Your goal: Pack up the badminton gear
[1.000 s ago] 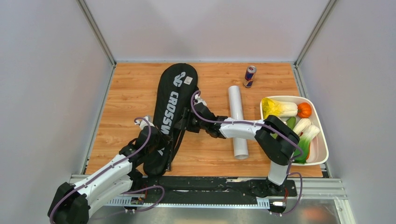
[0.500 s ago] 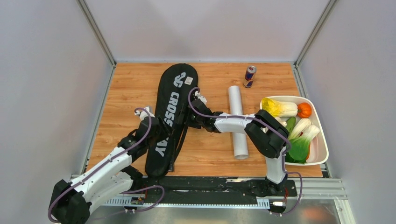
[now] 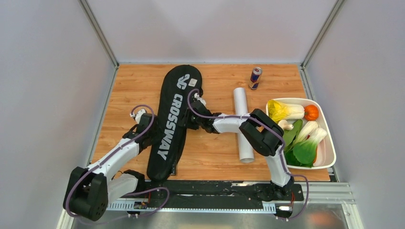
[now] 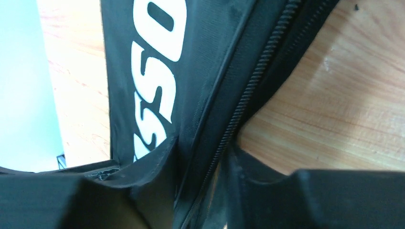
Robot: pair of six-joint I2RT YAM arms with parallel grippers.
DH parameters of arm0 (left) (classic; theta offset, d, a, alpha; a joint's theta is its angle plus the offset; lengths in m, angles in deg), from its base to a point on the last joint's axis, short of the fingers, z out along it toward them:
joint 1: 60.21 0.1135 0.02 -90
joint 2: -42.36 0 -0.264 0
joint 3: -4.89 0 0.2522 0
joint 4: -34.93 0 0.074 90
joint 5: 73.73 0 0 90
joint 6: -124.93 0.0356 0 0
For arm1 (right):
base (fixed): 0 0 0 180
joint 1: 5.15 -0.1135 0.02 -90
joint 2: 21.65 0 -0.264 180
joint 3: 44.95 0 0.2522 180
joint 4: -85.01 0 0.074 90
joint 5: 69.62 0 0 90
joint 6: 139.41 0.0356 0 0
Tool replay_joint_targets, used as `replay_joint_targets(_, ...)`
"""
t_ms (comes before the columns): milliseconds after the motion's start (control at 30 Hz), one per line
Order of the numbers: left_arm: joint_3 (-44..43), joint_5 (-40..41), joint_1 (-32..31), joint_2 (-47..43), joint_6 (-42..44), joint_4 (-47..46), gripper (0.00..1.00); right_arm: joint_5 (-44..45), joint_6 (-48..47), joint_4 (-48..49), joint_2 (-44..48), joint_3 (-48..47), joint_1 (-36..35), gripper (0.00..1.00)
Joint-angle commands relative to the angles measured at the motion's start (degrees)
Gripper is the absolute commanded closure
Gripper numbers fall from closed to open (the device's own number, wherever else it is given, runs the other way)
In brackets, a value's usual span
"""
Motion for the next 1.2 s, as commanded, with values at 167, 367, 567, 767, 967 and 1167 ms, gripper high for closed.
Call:
replay_joint_targets(167,5.7,-9.9,0.7,-3.0,-1.0,-5.7,0.47,-2.8,-10.4,2.6,3.7,0.7,1.6,1.00)
replay_joint_targets(367,6.5,-13.2,0.7,-12.3,-1.7,-4.6,0.48,2.4,-24.8,-8.8,11.6,-4.8,0.9,1.00)
replay_joint_targets(567,-2.3,-6.9,0.6,-18.5,1.1,3.1,0.45,11.9,-37.5,-19.9,16.1,-10.4,-1.1,1.00)
replay_joint_targets(767,-12.6,0.5,1.4,-12.7,5.1,8.8,0.44,21.9,-48.1,-22.7,18.4,-11.9,-5.5,1.00)
replay_joint_targets(967,-13.5,-16.5,2.7,-11.9,7.4,2.2,0.44,30.7,-48.8,-26.1,13.8,-17.3,-8.8,1.00)
replay_joint_targets(1167,2.1,-28.7,-1.6,-20.5,3.6,-11.1,0.40,30.4,-41.6,-30.5,8.5,-25.7,-8.8,1.00)
